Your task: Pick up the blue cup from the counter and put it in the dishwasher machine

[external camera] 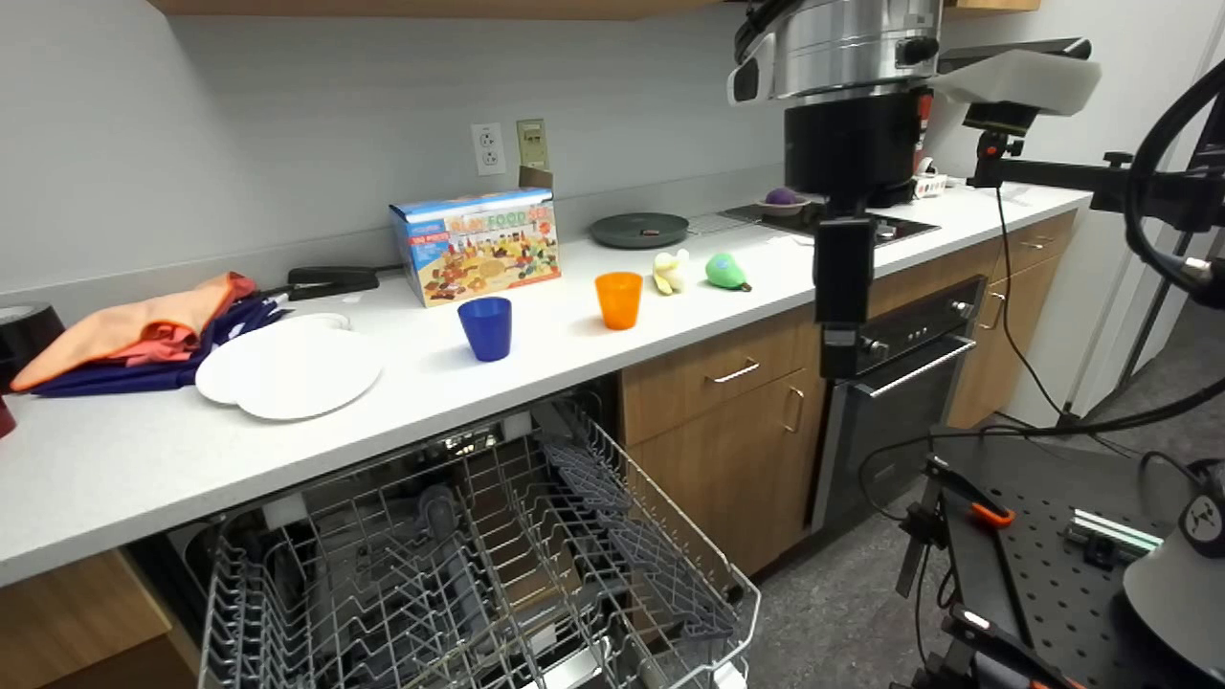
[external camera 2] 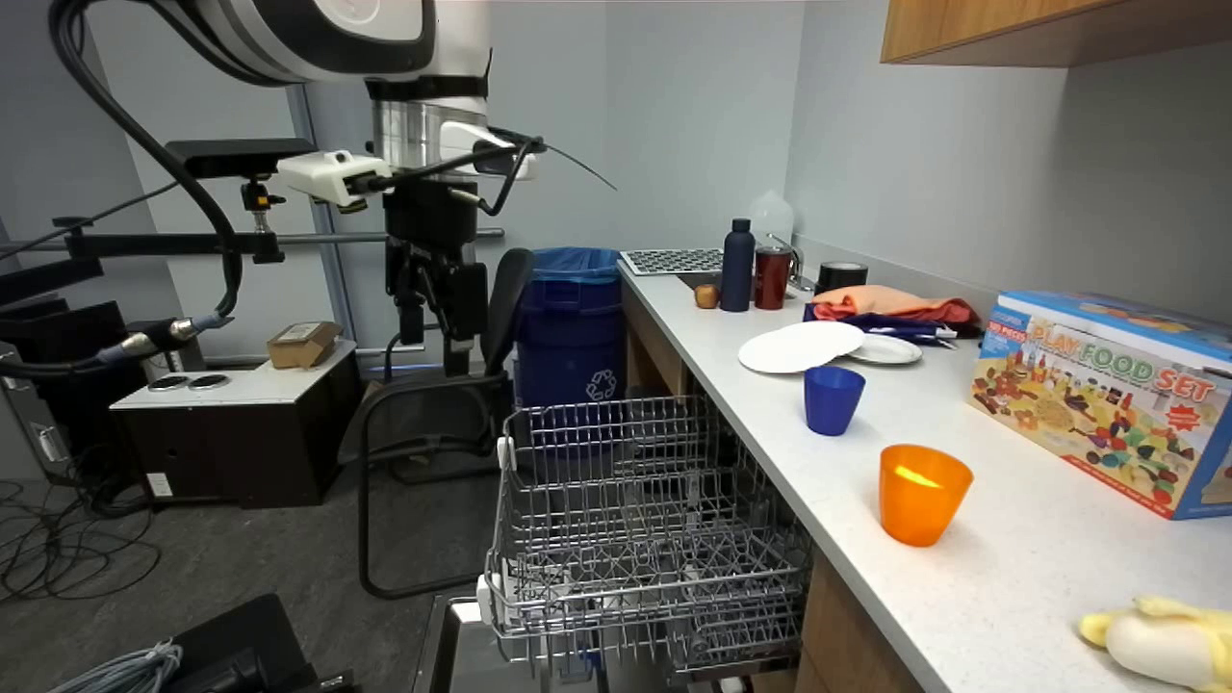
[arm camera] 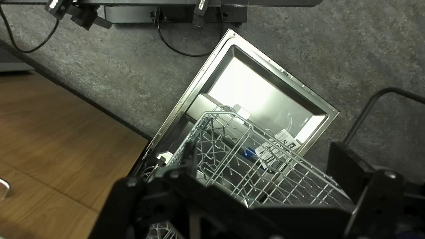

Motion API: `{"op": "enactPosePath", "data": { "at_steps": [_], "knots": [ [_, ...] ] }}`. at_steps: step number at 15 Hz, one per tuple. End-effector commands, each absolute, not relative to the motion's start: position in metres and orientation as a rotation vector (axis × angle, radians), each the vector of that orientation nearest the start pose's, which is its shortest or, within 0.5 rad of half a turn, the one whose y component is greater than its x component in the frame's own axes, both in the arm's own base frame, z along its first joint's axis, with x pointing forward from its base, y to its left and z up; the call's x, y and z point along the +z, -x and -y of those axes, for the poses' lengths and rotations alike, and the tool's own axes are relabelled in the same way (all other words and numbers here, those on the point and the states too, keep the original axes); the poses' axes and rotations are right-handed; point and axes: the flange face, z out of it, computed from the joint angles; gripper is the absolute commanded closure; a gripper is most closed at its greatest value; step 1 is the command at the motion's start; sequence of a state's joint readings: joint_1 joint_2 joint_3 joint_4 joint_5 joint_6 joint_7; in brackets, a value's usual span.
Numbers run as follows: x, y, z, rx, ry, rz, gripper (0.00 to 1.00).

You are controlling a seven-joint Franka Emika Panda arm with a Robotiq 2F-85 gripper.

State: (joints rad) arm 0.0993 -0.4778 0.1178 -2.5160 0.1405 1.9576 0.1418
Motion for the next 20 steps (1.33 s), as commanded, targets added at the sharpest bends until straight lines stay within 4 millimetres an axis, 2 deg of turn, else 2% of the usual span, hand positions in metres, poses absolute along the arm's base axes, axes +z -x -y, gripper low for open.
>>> {"op": "enactPosePath", "data": {
  "at_steps": [1, 14, 17, 20],
  "knots": [
    [0.438, -0.377, -0.093, 0.144, 3.080, 0.003, 0.00],
    [0.438, -0.377, -0.093, 0.144, 3.080, 0.003, 0.00],
    [0.437, -0.383, -0.094, 0.129, 3.082, -0.033, 0.00],
    [0.438, -0.399, -0.096, 0.103, 3.082, -0.067, 0.00]
  ]
}}
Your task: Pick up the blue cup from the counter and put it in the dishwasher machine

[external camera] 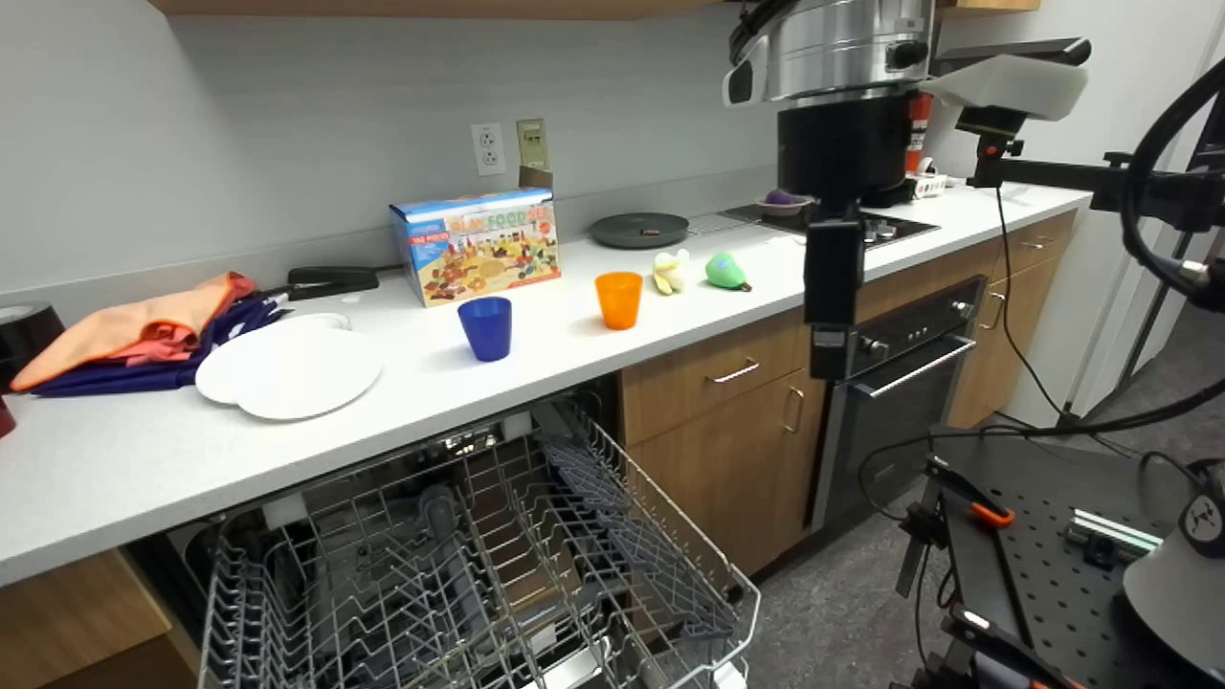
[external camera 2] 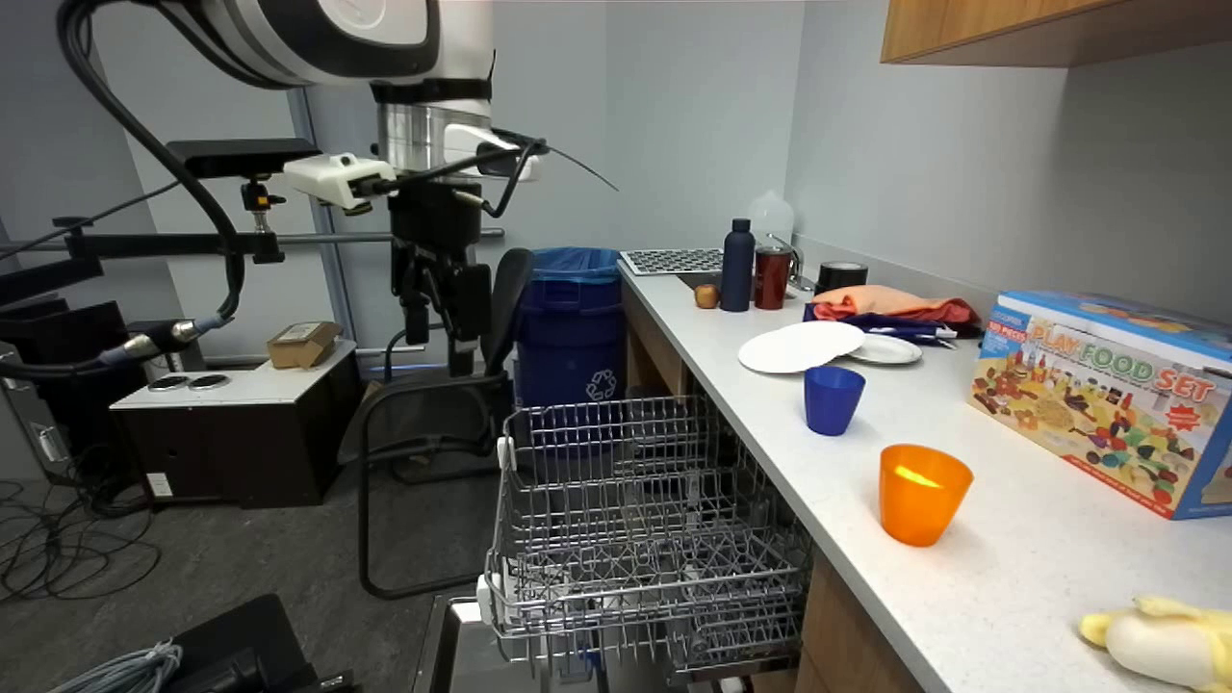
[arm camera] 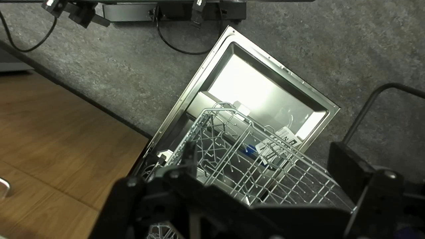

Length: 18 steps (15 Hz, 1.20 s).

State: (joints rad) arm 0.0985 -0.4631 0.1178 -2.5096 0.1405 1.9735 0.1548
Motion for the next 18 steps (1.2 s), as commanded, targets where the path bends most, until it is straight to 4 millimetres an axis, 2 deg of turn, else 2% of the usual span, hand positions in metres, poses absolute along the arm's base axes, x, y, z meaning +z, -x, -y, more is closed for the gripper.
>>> {"op": "enactPosePath", "data": {
  "at_steps": [1, 5, 8, 14, 18],
  "knots": [
    [0.438, -0.405, -0.097, 0.092, 3.081, -0.081, 0.00],
    [0.438, -0.440, -0.099, 0.055, 3.064, -0.166, 0.00],
    [0.434, -0.478, -0.101, 0.017, 3.057, -0.252, 0.00],
    [0.438, -0.555, -0.086, -0.056, 3.016, -0.506, 0.00],
    [0.440, -0.595, -0.073, -0.077, 2.988, -0.642, 0.00]
  ]
}}
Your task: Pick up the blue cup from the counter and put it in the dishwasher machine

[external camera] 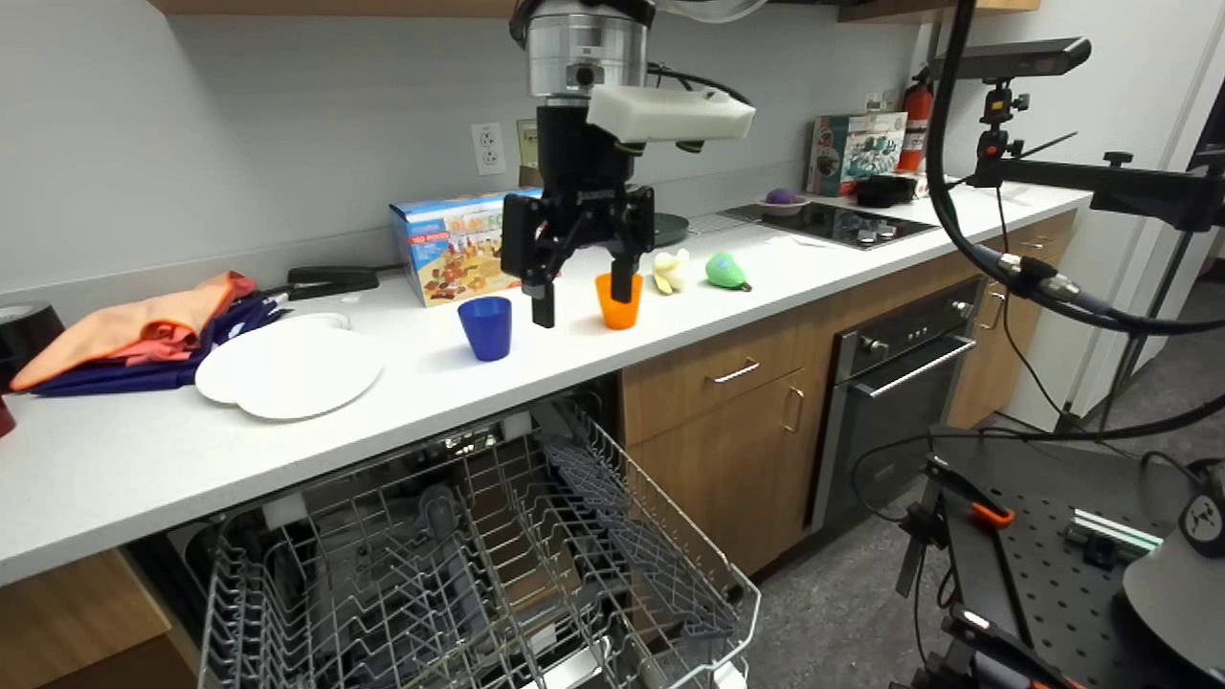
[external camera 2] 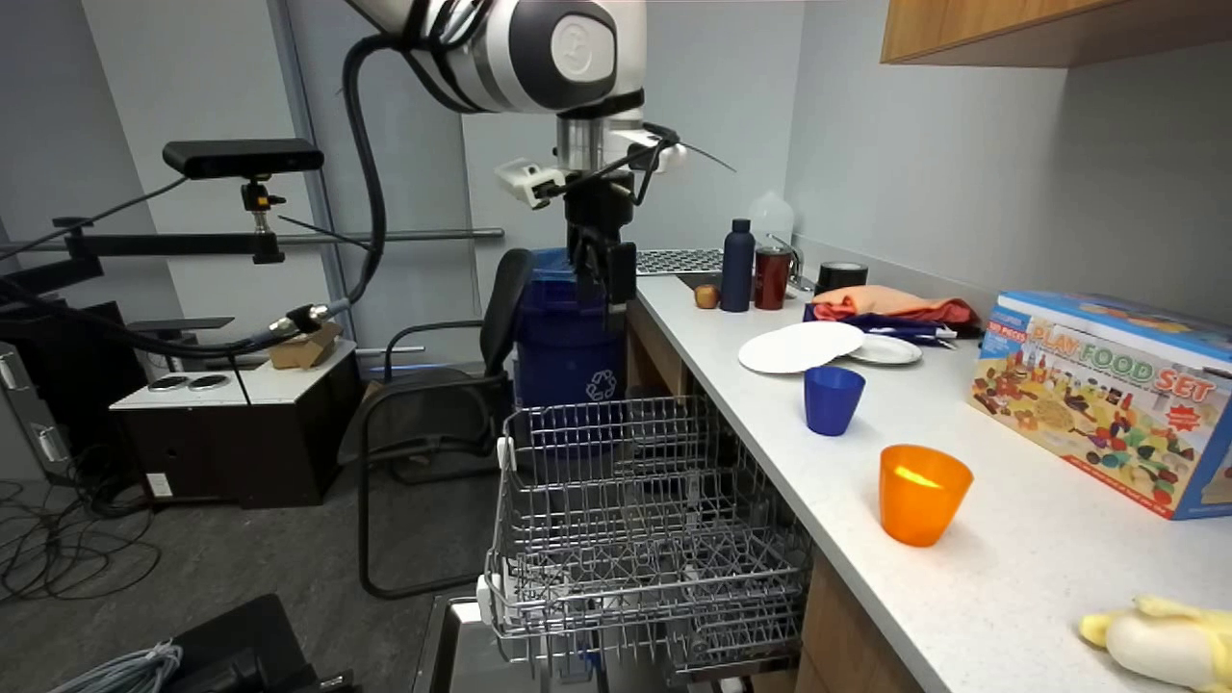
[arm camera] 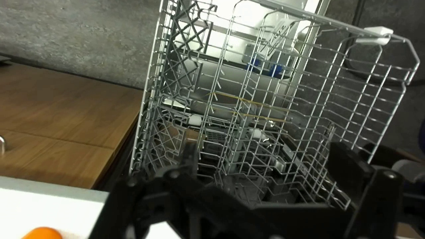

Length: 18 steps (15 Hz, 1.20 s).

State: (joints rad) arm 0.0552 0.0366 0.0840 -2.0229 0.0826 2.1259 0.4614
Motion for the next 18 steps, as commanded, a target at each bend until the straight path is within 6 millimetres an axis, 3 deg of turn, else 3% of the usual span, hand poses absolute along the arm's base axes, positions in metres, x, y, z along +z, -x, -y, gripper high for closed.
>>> {"op": "enactPosePath", "data": {
  "at_steps": [1, 4, 14, 18],
  "knots": [
    [0.440, -0.602, -0.070, -0.085, 2.986, -0.665, 0.00],
    [0.440, -0.617, -0.062, -0.083, 2.970, -0.708, 0.00],
    [0.435, -0.610, -0.064, -0.095, 2.970, -0.678, 0.00],
    [0.428, -0.627, -0.050, -0.124, 2.940, -0.800, 0.00]
  ]
}}
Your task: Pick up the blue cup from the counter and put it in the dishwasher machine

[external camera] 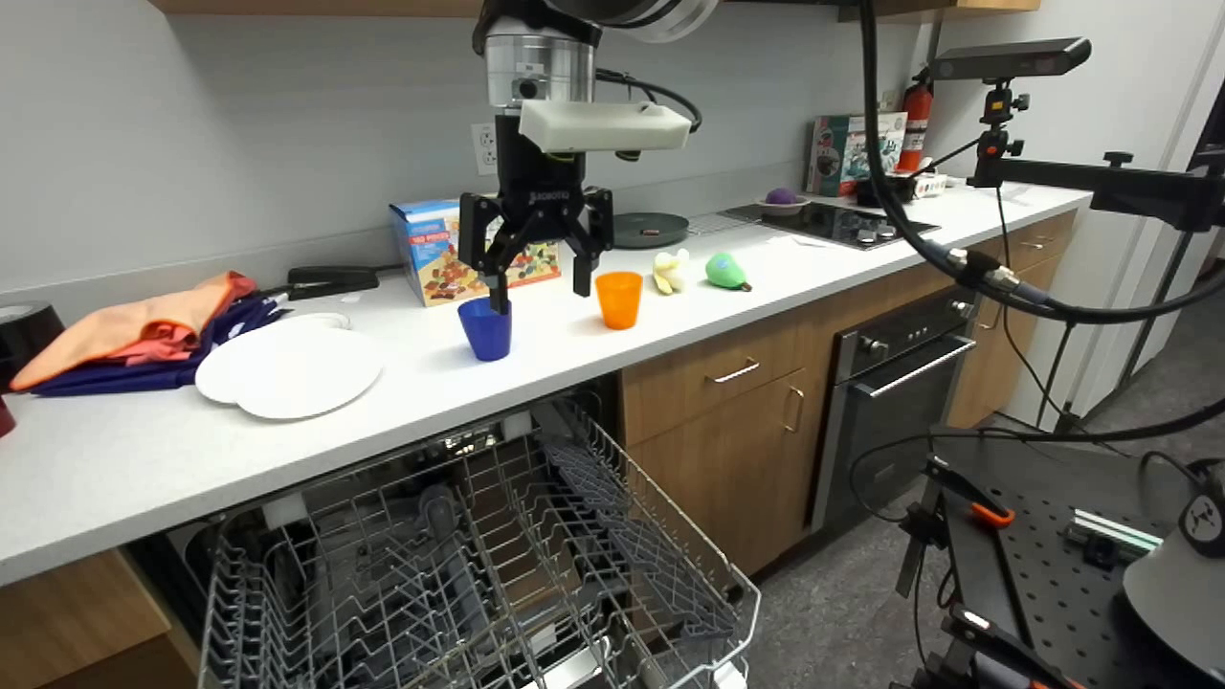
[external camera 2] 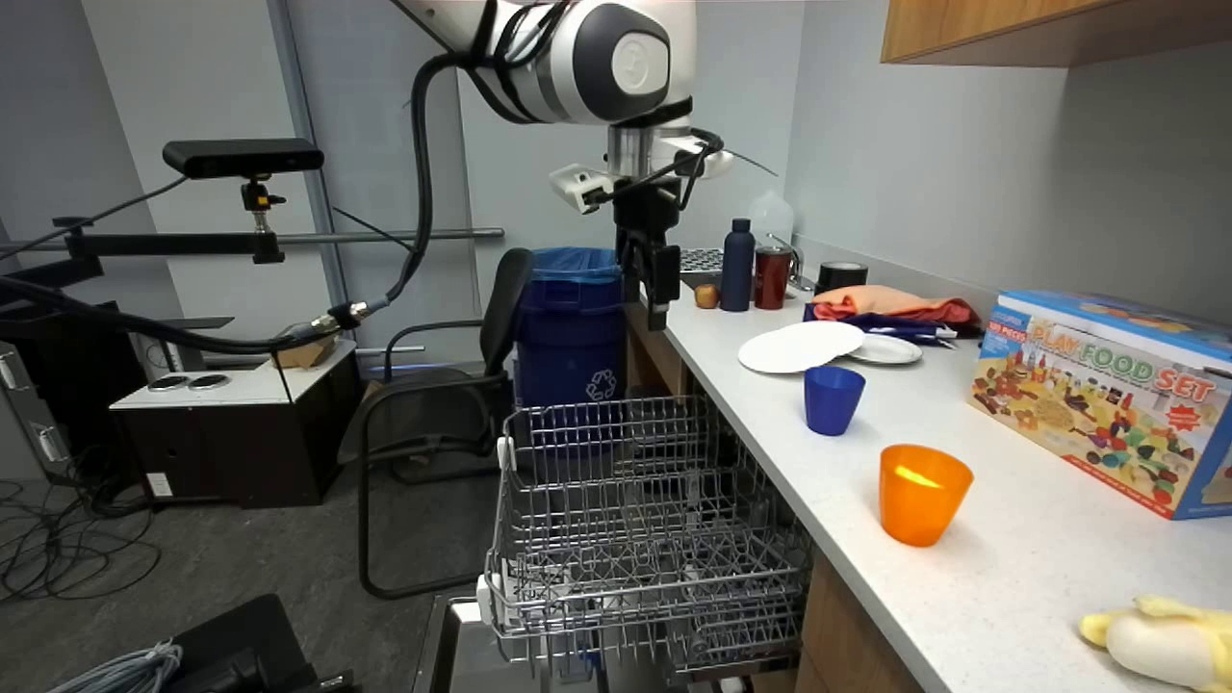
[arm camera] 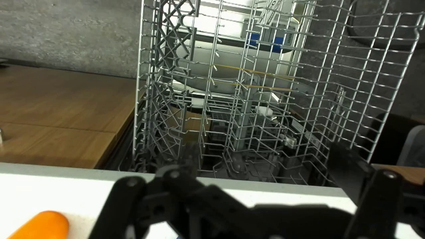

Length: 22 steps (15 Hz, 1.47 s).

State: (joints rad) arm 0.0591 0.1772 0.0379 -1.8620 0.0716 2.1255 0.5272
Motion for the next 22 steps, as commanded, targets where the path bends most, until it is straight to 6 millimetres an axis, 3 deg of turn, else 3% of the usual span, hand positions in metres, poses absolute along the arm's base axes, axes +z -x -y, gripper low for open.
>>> {"op": "enactPosePath", "data": {
  "at_steps": [1, 10, 16, 22],
  "knots": [
    [0.426, -0.633, -0.043, -0.145, 2.927, -0.844, 0.00],
    [0.407, -0.704, 0.035, -0.302, 2.765, -1.290, 0.00],
    [0.384, -0.744, 0.065, -0.321, 2.689, -1.460, 0.00],
    [0.356, -0.767, 0.089, -0.354, 2.647, -1.561, 0.00]
  ]
}}
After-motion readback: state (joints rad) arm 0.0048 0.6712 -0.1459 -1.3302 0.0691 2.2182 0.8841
